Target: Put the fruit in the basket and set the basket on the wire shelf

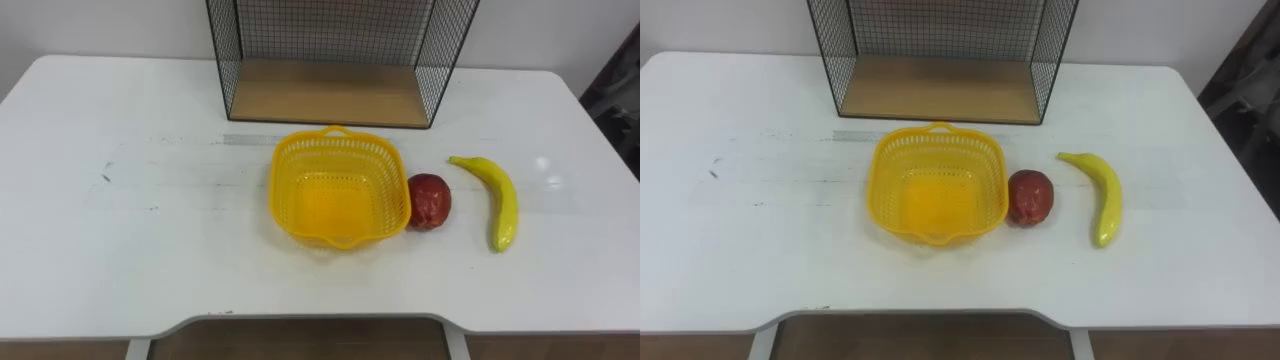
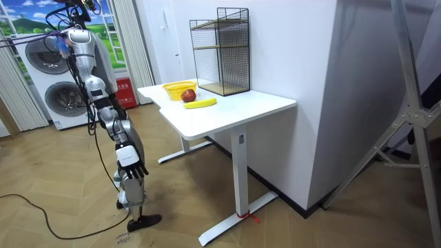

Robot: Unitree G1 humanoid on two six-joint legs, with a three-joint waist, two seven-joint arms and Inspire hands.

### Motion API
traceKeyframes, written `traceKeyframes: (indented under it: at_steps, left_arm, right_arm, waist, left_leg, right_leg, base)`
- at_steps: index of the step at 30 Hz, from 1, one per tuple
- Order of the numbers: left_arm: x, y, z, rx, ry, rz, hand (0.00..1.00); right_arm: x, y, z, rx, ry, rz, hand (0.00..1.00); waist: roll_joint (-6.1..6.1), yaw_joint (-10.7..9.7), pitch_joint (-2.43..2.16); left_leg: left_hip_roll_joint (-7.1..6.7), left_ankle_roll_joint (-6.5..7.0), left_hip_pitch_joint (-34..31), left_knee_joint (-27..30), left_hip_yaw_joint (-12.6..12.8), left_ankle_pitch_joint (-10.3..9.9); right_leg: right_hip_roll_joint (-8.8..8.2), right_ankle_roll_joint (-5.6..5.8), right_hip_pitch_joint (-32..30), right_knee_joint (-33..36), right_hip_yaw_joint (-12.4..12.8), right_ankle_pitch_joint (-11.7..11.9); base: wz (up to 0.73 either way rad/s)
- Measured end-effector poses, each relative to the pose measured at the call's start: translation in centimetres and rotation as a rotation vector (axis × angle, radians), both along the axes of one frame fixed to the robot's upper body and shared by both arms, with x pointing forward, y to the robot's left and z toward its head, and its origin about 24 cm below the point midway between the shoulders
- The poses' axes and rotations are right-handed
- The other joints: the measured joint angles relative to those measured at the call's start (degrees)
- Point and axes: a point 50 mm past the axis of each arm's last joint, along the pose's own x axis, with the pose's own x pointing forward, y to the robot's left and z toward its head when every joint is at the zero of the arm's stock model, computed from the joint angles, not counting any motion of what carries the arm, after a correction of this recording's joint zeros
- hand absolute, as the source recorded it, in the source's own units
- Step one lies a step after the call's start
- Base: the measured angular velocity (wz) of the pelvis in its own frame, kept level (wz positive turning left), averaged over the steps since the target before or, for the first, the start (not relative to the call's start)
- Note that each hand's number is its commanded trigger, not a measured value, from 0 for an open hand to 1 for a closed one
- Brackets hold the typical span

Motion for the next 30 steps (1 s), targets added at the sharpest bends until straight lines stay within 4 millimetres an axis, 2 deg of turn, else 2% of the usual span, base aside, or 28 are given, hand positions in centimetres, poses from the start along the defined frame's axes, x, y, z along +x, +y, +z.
traceKeyframes:
  at_steps: [21, 27, 29, 30]
  left_arm:
    - [-0.4, 0.0, 0.0, -0.002, 0.02, 0.026, 0.0]
    - [-0.6, -0.2, -0.1, 0.001, 0.018, 0.055, 0.0]
    - [-0.8, -0.1, 0.0, 0.001, 0.008, 0.11, 0.0]
    - [-1.0, -0.1, 0.0, 0.005, 0.006, 0.132, 0.0]
  right_arm:
    - [-0.7, 0.1, 0.0, 0.02, 0.004, -0.09, 0.0]
    - [-1.3, -0.1, 0.0, 0.019, -0.011, -0.296, 0.0]
    - [-1.5, -0.6, 0.1, -0.003, -0.025, -0.432, 0.0]
    - [-1.6, -0.9, 0.1, -0.016, -0.033, -0.518, 0.0]
  waist:
    - [0.52, 0.11, -0.12]
    - [0.64, -0.15, -0.05]
    - [0.88, -0.34, -0.14]
    - [0.74, -0.77, -0.02]
  left_leg:
    - [0.02, -0.01, 0.9, -0.01, 0.02, -0.01]
    - [0.09, -0.03, 1.24, -0.18, 0.0, -0.02]
    - [0.08, -0.03, 1.52, -0.15, 0.04, -0.02]
    - [0.08, -0.02, 1.61, -0.15, -0.06, -0.02]
  right_leg:
    - [0.06, -0.01, 0.71, -0.02, 0.25, 0.01]
    - [0.15, -0.04, 0.9, 0.08, 0.68, 0.03]
    - [0.16, -0.04, 1.21, 0.1, 0.66, 0.04]
    - [0.16, -0.04, 1.43, 0.09, 0.7, 0.03]
  base:
    - [0.0]
    - [0.0]
    - [0.0]
    - [0.04]
